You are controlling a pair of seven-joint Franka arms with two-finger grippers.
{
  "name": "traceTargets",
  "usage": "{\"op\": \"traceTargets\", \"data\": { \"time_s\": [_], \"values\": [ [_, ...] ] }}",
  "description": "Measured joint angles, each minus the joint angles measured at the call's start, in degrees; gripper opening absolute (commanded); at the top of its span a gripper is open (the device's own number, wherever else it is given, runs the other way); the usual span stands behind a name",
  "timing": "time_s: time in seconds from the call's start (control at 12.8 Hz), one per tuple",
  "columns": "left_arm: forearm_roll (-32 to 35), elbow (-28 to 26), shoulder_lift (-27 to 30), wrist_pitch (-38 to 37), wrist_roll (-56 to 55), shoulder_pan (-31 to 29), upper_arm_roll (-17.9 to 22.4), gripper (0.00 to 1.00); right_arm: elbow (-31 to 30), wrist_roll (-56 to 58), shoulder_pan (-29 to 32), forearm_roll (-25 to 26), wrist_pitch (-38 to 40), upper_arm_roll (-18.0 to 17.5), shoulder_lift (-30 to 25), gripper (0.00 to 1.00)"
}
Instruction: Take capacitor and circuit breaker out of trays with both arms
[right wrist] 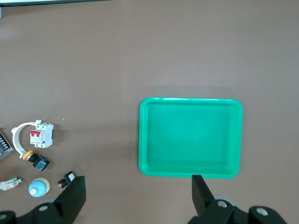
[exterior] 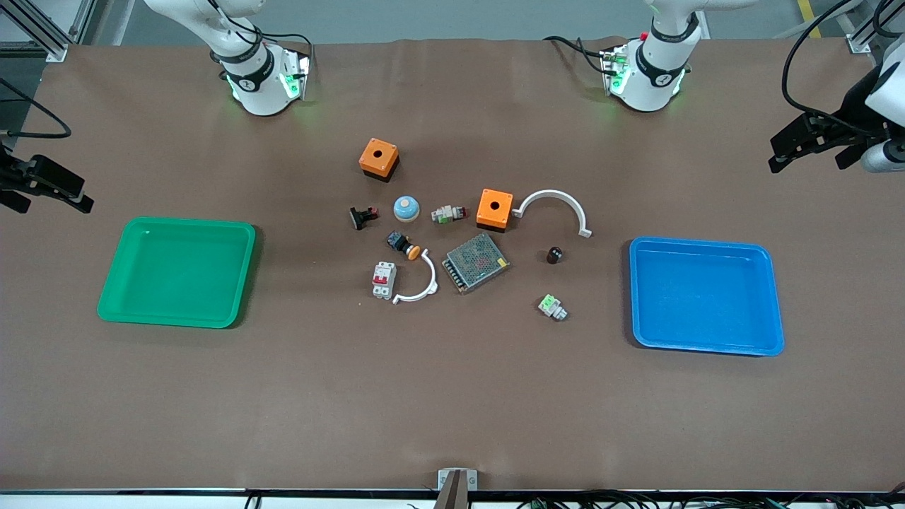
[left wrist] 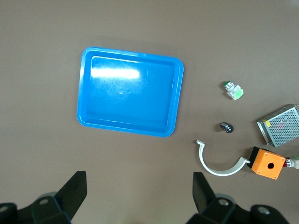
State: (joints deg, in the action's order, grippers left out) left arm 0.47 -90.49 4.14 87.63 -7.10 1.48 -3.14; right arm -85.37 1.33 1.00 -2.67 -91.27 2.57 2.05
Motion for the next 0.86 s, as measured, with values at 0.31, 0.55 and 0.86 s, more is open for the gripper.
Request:
{"op": "traceTargets", "data": {
  "time_s": [0.31, 0.55, 0.86],
  "values": [
    [0.0, 0.0, 0.0, -0.2, 0.0, 0.0, 0.0, 1.0, 0.0, 0.0, 0.0, 1.6, 0.1, 0.1, 0.0, 1.0],
    [0.0, 0.0, 0.0, -0.7, 0.0, 0.0, 0.0, 1.0, 0.0, 0.0, 0.0, 2.0, 0.1, 0.1, 0.0, 1.0],
    [0.0, 0.0, -0.4, -1.4, 0.0, 0.0, 0.0, 1.0, 0.0, 0.0, 0.0, 2.1, 0.1, 0.1, 0.0, 1.0]
  ]
}}
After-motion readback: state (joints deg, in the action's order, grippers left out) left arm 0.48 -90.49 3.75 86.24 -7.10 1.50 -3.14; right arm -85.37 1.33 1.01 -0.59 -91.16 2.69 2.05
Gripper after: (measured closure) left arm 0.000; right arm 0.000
